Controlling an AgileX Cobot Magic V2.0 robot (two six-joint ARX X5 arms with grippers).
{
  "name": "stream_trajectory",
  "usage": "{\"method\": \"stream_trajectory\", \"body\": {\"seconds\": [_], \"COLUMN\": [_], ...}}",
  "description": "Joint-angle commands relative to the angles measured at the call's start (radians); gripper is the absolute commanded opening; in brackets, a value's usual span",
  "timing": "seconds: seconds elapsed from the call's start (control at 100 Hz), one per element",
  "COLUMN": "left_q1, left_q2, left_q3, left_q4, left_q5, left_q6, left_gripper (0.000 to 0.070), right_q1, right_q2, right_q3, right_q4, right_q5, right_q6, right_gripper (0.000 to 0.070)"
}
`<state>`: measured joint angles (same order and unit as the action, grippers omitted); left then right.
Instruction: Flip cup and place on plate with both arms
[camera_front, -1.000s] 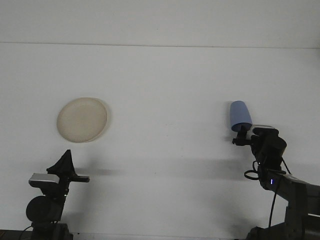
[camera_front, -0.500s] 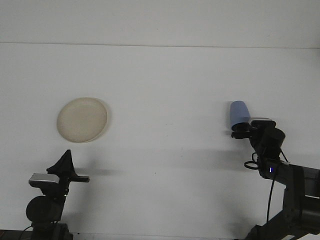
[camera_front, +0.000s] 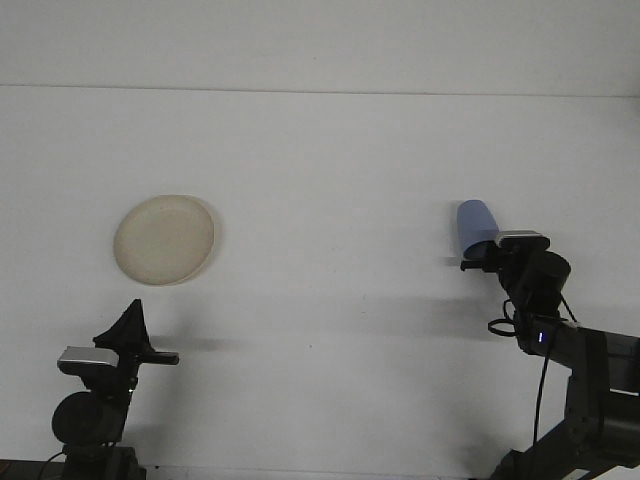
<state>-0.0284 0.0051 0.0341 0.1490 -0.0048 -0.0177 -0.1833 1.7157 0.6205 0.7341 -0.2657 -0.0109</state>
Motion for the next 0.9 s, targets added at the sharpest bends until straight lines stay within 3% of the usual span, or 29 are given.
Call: {"method": "stream_trajectory", "body": {"seconds": [0.0,0.42,0.61,0.89], "left_q1": [0.001,0.001,0.001,0.001], "left_q2": [-0.002,-0.002,-0.002,-0.002], "left_q3": [-0.02,-0.02,-0.02,-0.02], "left_q4": [0.01,0.01,0.01,0.01], "left_q5": [0.002,0.002,0.002,0.002], "left_q6": [-0.001,-0.001,-0.001,-0.001], "left_gripper": [0.0011,0.0011,0.0011,0.0012], "right_q1": [-0.001,0.021,0.052,0.158], "right_q2": [0.016,-0.279,-0.528,-0.861], "right_q3": [0.002,0.002,0.002,0.051], "right_q4": [-0.02,-0.252,-0.481,-0.943], "right_q5": [0.001,0.014,0.069,0.09], "right_q6": [0.0,0.018,0.025,0.126], "right_gripper": [0.0009,0.0007,0.0007,0.0005]}}
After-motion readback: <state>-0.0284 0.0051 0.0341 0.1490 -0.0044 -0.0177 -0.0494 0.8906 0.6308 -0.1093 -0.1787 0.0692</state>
